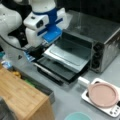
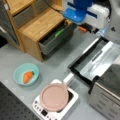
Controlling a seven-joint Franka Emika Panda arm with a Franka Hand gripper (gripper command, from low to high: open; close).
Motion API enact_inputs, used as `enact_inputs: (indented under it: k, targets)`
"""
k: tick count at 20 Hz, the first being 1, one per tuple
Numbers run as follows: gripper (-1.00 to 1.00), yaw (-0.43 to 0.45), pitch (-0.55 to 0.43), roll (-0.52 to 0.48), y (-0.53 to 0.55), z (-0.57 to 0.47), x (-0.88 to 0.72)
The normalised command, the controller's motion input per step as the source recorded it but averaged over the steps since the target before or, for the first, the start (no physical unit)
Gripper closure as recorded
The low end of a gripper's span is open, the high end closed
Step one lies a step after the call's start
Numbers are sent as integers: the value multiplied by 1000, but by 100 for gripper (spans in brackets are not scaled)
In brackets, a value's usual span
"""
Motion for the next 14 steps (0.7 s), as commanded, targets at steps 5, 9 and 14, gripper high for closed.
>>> enact_inputs:
  k: [5,9,14]
  targets:
    - [-100,147,7,111,-11,-26,102]
    - [-100,104,-17,126,-88,-27,321]
    - [-100,38,11,118,-228,35,471]
